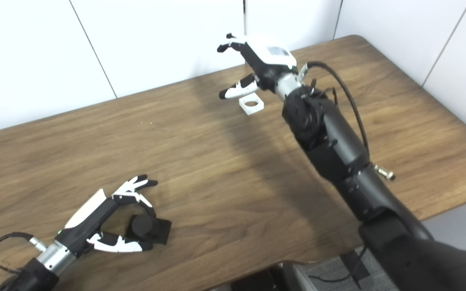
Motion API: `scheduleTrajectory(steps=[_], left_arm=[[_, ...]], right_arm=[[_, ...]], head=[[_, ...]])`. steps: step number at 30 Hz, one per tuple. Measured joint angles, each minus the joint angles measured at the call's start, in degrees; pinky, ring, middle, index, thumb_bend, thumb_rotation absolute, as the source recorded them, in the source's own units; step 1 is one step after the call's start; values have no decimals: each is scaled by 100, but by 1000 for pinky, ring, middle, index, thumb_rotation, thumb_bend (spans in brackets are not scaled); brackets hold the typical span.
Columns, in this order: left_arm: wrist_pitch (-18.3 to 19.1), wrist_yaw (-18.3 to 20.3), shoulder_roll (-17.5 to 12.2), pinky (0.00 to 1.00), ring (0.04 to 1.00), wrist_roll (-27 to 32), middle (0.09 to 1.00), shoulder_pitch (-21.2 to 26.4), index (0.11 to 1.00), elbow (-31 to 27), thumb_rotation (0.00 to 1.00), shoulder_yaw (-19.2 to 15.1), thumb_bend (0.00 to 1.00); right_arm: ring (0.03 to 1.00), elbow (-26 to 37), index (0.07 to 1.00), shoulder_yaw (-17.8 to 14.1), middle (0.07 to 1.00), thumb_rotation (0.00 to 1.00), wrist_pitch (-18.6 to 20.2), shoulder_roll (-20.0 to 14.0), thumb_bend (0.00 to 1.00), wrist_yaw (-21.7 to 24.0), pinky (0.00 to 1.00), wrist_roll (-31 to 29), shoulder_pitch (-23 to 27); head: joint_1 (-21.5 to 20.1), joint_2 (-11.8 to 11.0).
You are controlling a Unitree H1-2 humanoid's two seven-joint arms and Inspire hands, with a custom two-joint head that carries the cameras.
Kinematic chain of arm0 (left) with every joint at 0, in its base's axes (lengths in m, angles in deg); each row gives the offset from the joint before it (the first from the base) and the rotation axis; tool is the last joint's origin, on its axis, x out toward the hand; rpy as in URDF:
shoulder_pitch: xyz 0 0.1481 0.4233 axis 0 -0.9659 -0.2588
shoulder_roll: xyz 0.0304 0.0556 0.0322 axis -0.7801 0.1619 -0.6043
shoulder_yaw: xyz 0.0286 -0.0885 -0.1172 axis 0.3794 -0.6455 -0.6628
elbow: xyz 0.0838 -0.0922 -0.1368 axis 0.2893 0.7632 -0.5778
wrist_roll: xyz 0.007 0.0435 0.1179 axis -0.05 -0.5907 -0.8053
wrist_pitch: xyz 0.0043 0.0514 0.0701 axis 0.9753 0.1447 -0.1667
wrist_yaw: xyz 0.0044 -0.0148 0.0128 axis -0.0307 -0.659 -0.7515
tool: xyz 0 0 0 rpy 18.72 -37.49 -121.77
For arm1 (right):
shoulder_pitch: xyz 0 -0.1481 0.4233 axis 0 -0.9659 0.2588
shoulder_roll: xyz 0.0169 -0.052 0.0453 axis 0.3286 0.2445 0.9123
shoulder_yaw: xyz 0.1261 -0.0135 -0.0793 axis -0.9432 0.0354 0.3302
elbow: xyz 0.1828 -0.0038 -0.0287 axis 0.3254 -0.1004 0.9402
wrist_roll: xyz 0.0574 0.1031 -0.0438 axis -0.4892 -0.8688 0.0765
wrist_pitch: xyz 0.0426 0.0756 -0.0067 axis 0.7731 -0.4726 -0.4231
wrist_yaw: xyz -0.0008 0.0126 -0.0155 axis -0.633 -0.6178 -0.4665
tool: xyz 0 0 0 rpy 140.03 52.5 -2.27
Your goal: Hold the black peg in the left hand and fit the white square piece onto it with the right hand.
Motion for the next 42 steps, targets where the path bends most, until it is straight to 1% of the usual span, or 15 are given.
scheduleTrajectory(steps=[4, 7, 9, 10, 11, 14, 15, 17, 18, 21, 24, 27, 32, 37, 42], left_arm=[[3, 2, 0, 1000, 1000, -1, 924, -2, 485, 3, 54, -2, 520], [3, -1, 0, 1000, 1000, -10, 925, -4, 485, 3, 54, -2, 520], [-1, -2, -1, 1000, 1000, -6, 926, -4, 485, 3, 53, -4, 520], [-14, -2, -1, 1000, 1000, 4, 925, -7, 485, 11, 53, -11, 520], [-43, -2, -1, 1000, 1000, 8, 925, -5, 485, 36, 52, -19, 520], [-97, -9, 1, 1000, 1000, 23, 923, -4, 485, 82, 53, -20, 520], [-97, -7, 1, 1000, 1000, 23, 924, -3, 485, 81, 52, -20, 520], [-72, -7, 2, 1000, 1000, 22, 926, -2, 485, 81, 52, -24, 520], [-64, -7, 2, 1000, 1000, 21, 925, -2, 485, 81, 53, -28, 520], [-59, -9, 14, 1000, 1000, 20, 927, -1, 486, 81, 53, -31, 520], [-31, -9, 19, 1000, 1000, 13, 928, 1, 486, 80, 54, -31, 520], [-11, -11, 19, 1000, 1000, 8, 931, 1, 486, 78, 54, -35, 520], [0, -14, 23, 1000, 1000, 7, 929, 0, 486, 77, 54, -36, 520], [-1, -21, 23, 1000, 1000, 4, 927, -2, 486, 76, 54, -38, 520], [-21, -27, 25, 1000, 1000, 5, 929, -5, 486, 78, 54, -42, 520]], right_arm=[[957, -392, 812, 289, 964, 242, -35, -289, 713, 528, 869, -7, 315], [962, -700, 805, 473, 961, 224, -75, -522, 731, 912, 897, -21, 569], [962, -851, 803, 541, 956, 220, -132, -651, 737, 1032, 913, -26, 723], [962, -965, 804, 598, 954, 227, -236, -713, 738, 1100, 923, -23, 837], [963, -1105, 806, 703, 953, 232, -299, -779, 739, 1188, 930, -11, 977], [968, -1312, 807, 828, 956, 246, -389, -863, 764, 1349, 940, -3, 1170], [984, -1385, 814, 877, 970, 252, -426, -879, 778, 1434, 970, -4, 1243], [996, -1527, 824, 935, 990, 247, -434, -884, 799, 1721, 978, -106, 1374], [999, -1611, 827, 977, 998, 240, -429, -890, 844, 1905, 958, -183, 1449], [1000, -1811, 825, 1158, 1000, 235, -413, -952, 897, 2575, 936, -268, 1670], [1000, -1838, 832, 1289, 999, 221, -377, -1037, 943, 2881, 953, -238, 1787], [1000, -1910, 832, 1316, 999, 210, -334, -1045, 956, 2981, 965, -226, 1828], [999, -2073, 829, 1379, 997, 205, -298, -1042, 955, 3043, 942, -228, 1826], [1000, -2191, 840, 1512, 995, 225, -272, -1028, 930, 3042, 994, -173, 1807], [1000, -2264, 846, 1554, 998, 218, -258, -958, 921, 3008, 1000, -116, 1745]], head=[[35, -27], [53, -27], [53, -62], [53, -62], [53, -62], [70, -44], [88, -36], [88, -35], [88, -27], [88, -27], [114, -9], [150, 9], [158, 17], [193, 44], [220, 61]])
